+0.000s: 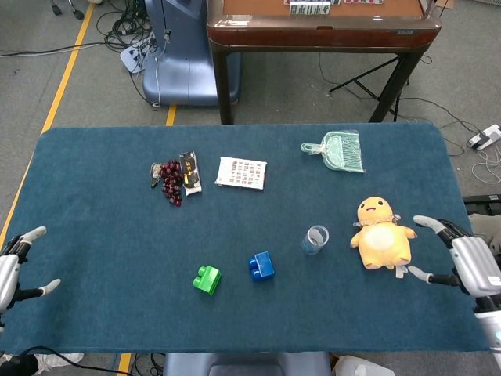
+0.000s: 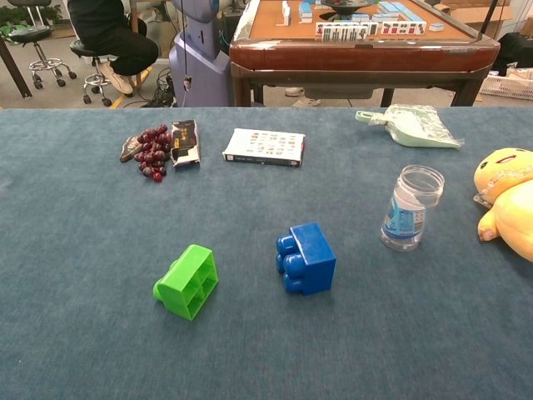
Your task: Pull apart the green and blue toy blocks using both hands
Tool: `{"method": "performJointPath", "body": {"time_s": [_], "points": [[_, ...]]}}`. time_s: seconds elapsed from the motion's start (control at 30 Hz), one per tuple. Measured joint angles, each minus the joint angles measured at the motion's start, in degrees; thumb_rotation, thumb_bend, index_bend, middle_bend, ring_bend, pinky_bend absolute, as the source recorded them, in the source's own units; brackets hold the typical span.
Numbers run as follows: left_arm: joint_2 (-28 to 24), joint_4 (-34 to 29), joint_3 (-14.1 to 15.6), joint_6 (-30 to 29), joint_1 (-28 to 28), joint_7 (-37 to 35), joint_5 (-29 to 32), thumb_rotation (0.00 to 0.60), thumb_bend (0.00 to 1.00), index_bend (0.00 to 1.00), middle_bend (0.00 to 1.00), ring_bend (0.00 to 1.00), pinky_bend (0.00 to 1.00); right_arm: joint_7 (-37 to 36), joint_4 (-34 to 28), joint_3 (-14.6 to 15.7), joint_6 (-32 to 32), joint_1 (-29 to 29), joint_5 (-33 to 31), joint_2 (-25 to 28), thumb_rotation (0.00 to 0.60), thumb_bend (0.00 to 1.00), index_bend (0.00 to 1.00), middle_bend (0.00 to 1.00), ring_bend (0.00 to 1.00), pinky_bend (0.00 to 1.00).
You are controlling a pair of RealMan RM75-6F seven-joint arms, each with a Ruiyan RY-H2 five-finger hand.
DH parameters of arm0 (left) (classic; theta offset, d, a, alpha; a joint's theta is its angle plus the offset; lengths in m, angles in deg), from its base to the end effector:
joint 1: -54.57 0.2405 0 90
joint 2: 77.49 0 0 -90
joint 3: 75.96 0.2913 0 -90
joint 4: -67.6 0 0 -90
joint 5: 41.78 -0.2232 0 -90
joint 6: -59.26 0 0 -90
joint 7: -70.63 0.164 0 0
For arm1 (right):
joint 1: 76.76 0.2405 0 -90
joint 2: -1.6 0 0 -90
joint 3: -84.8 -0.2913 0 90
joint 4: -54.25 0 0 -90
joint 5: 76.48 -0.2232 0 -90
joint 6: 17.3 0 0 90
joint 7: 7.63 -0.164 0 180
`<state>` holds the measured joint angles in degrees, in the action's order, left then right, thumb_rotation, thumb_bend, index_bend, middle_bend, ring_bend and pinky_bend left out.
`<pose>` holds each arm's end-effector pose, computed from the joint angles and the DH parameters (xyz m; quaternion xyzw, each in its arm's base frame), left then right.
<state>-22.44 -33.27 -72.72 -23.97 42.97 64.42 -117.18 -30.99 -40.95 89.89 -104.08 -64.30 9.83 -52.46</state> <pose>-0.3435 0.2169 0.1957 -0.5610 -0.4585 -0.3746 0.5786 -0.3322 -0.2190 0.2061 0.5745 -0.4619 0.4646 0.4907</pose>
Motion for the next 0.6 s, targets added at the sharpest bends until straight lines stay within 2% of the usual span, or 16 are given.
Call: {"method": "performJointPath", "body": {"time_s": [0.3, 0.6], "points": [[2.7, 2.7, 0.0, -1.8, 3.3, 3.9, -1.0, 0.6, 0.03, 0.17, 0.17, 0.13, 0.35, -6.4, 6.4, 0.4, -3.4, -5.8, 1.1, -1.2, 0.6, 0.0, 0.25, 0.28, 0.22, 0.3], [4.6, 3.6, -0.9, -1.7, 4.4, 5.4, -3.2, 0.6, 0.03, 0.18, 0.17, 0.13, 0.35, -5.7, 5.2, -0.9, -3.0, -6.4, 2.9, -0.6, 0.6, 0.0, 0.27, 0.28, 0.22, 0.3]]}}
